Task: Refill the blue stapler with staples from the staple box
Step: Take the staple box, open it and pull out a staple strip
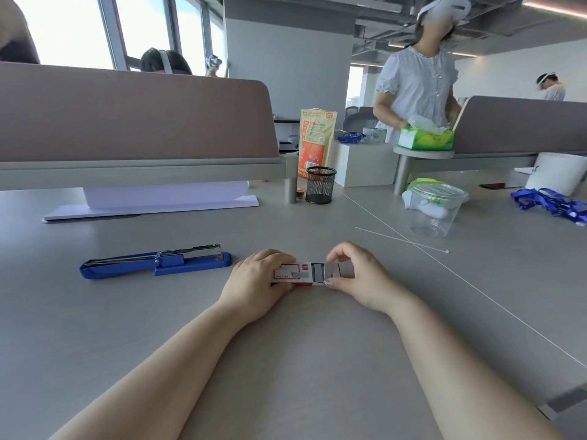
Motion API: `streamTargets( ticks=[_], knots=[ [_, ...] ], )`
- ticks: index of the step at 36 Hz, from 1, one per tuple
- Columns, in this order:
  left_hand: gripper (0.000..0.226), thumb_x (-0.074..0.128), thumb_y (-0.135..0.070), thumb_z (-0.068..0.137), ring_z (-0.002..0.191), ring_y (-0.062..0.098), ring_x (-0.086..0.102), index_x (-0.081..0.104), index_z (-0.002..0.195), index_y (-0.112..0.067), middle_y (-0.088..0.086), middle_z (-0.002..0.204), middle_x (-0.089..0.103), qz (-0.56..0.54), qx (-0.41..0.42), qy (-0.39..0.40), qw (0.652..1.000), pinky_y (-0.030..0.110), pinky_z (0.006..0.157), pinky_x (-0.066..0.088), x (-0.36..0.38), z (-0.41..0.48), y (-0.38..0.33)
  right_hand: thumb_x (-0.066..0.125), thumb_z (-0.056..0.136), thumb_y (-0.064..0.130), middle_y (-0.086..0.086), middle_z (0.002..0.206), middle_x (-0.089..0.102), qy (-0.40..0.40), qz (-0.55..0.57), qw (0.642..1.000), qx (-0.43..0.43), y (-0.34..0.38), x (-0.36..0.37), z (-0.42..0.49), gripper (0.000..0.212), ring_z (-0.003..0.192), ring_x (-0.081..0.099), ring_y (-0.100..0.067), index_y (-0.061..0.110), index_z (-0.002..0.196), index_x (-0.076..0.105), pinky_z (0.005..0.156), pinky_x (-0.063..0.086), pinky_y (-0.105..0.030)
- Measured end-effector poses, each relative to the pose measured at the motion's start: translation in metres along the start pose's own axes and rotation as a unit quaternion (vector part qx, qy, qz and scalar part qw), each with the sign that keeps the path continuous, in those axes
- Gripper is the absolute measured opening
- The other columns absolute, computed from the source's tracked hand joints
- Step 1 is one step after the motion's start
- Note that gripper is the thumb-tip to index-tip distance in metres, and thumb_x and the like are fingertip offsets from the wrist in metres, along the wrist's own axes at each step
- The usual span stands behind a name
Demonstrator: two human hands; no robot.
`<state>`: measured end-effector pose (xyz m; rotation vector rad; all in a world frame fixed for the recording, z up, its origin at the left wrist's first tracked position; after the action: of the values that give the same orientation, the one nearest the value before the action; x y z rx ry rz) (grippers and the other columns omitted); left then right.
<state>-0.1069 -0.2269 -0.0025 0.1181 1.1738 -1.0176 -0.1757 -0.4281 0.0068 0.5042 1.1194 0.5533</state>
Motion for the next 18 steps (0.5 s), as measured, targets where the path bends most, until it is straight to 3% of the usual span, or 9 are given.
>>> streamTargets(
  ticks=[6,11,15,18],
  knots=[
    [0.043,0.065,-0.035,0.08,0.113,0.019,0.053,0.055,0.121,-0.03,-0.005,0.126,0.058,0.016,-0.002,0.007,1.0,0.037,0.097,0.043,0.002,0.0,0.002,0.07,0.076,0.015,0.009,0.08,0.059,-0.043,0.038,0.998,0.003,0.005,-0.003,0.0,0.019,0.085,0.056,-0.013,0.026,0.074,0.054,0.075,0.038,-0.011],
    [0.042,0.06,-0.038,0.083,0.116,0.02,0.05,0.053,0.124,-0.031,-0.006,0.128,0.056,0.031,-0.008,0.018,0.999,0.036,0.099,0.04,0.002,0.0,0.002,0.068,0.077,0.008,0.004,0.072,0.061,-0.047,0.097,0.994,0.017,0.008,-0.004,0.001,0.017,0.068,0.054,-0.011,0.022,0.072,0.059,0.067,0.045,-0.022],
    [0.041,0.056,-0.041,0.085,0.119,0.02,0.047,0.052,0.125,-0.03,-0.007,0.13,0.056,0.04,-0.015,0.029,0.999,0.036,0.1,0.038,0.003,0.0,0.002,0.066,0.08,0.006,0.005,0.078,0.063,-0.062,0.146,0.987,0.026,0.006,-0.009,0.001,0.019,0.068,0.056,-0.003,0.024,0.077,0.062,0.065,0.044,-0.006],
    [0.04,0.055,-0.042,0.086,0.119,0.019,0.047,0.052,0.124,-0.03,-0.007,0.129,0.057,0.043,-0.019,0.033,0.998,0.036,0.099,0.038,0.003,-0.001,0.002,0.063,0.083,0.007,0.004,0.084,0.064,-0.063,0.177,0.981,0.044,0.002,-0.011,0.0,0.021,0.079,0.059,-0.008,0.027,0.083,0.065,0.072,0.046,-0.008]
  ],
)
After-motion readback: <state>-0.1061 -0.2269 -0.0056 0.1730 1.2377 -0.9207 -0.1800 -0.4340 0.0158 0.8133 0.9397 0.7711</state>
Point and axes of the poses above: each hand's wrist, its own z-axis towards the middle knuckle, its own x-axis out of the palm, y = z × x, the point moved 1 cm from there along z, towards the middle knuckle
